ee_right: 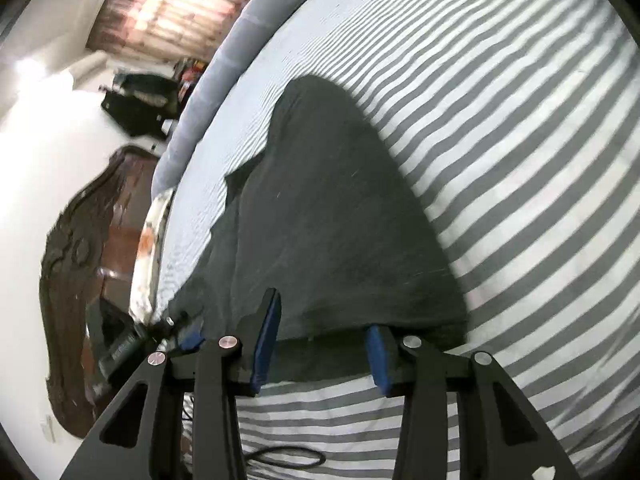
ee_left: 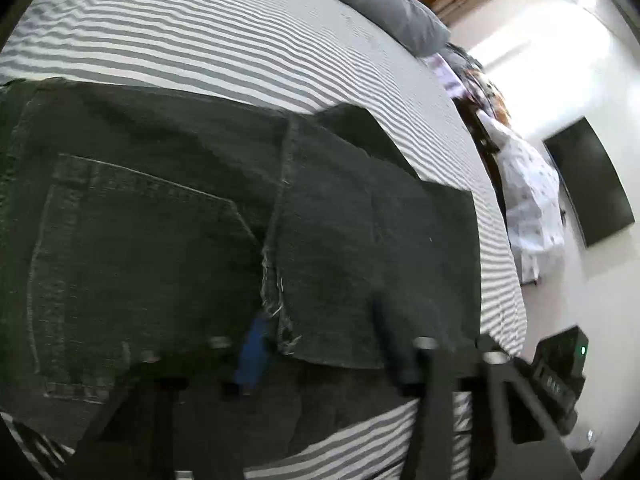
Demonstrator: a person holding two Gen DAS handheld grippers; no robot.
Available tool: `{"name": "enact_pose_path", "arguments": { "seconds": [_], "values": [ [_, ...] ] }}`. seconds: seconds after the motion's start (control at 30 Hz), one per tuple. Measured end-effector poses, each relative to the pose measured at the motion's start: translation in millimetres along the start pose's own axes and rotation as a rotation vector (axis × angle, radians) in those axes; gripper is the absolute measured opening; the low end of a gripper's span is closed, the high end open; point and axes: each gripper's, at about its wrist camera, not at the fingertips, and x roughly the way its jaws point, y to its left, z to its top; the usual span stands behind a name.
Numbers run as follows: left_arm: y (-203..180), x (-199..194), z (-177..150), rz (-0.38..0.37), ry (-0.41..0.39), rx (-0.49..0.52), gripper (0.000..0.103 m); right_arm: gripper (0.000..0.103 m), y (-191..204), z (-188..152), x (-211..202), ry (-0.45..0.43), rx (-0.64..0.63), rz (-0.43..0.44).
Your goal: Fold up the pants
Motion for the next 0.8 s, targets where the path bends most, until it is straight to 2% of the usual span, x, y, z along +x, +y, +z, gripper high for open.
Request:
{"name": "enact_pose_path", "arguments": {
  "seconds": [0.03, 0.07, 0.17, 0.27, 0.37, 0.47, 0.53, 0.63, 0.73, 0.8],
  "values": [
    [-1, 2, -1, 0.003, 0.005, 0.009, 0.023, 0.034, -4, 3, -4, -0.01, 0.017, 0.001],
    [-2, 4, -3, 0.008, 0.013, 0.018, 0.018, 0.034, -5, 3, -5, -0.01, 0.025, 0.009],
    [-7, 7, -7, 0.038, 0.006, 0.058, 0.016, 0.037, -9, -1, -10, 0.011, 0.045, 0.032],
    [-8, 2, -5, 0.013, -0.017, 0.051, 0.011, 0.046, -2, -16, -5, 0.045, 0.039, 0.06],
    [-9, -10, -1, -0.073, -0.053, 0.008, 0.007, 0.046, 7, -32, 17, 0.108, 0.036, 0.079],
    [-17, -23, 4, -0.14, -0.096, 0.01, 0.006, 0.048, 16, -38, 30, 0.135, 0.045, 0.115],
    [-22, -27, 5, -0.174, -0.11, 0.017, 0.005, 0.052, 21, -38, 38, 0.131, 0.08, 0.15],
    [-24, -28, 6, -0.185, -0.112, 0.023, 0.005, 0.061, 20, -35, 44, 0.107, 0.137, 0.181],
    [-21, -29, 7, -0.192, -0.116, 0.013, 0.005, 0.061, 14, -31, 46, 0.083, 0.188, 0.191],
    [-15, -33, 7, -0.184, -0.118, 0.004, 0.005, 0.058, 11, -26, 41, 0.05, 0.187, 0.165]
  ]
}}
